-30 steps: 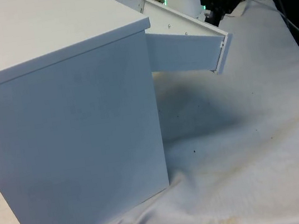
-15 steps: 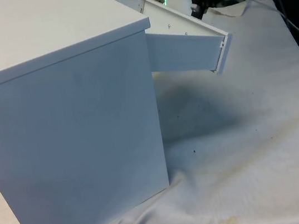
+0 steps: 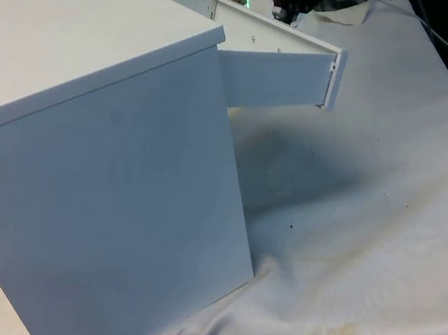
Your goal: Open the drawer, then close it.
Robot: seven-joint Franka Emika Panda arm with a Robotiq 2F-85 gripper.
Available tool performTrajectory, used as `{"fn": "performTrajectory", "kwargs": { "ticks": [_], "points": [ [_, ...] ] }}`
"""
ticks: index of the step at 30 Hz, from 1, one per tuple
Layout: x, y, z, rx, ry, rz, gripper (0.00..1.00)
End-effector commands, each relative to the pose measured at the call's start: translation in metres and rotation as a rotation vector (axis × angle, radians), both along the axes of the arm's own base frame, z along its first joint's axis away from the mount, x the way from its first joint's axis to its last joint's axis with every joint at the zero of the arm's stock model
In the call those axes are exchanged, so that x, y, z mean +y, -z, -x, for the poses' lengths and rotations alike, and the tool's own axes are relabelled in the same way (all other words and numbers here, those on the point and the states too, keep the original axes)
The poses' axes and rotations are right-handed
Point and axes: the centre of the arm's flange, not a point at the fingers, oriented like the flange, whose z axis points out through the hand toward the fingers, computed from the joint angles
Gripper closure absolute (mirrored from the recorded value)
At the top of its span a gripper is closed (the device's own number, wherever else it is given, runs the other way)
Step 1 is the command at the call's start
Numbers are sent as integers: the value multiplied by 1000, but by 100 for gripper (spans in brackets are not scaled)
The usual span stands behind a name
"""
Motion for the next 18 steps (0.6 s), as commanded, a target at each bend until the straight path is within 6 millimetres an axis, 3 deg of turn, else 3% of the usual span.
{"fn": "performTrajectory", "kwargs": {
  "ticks": [1, 8, 18],
  "points": [
    [-4, -5, -2, -10, -4, 4, 100],
    [-8, -12, -3, -15, 3, -3, 100],
    [-23, -39, -10, -34, 3, 21, 100]
  ]
}}
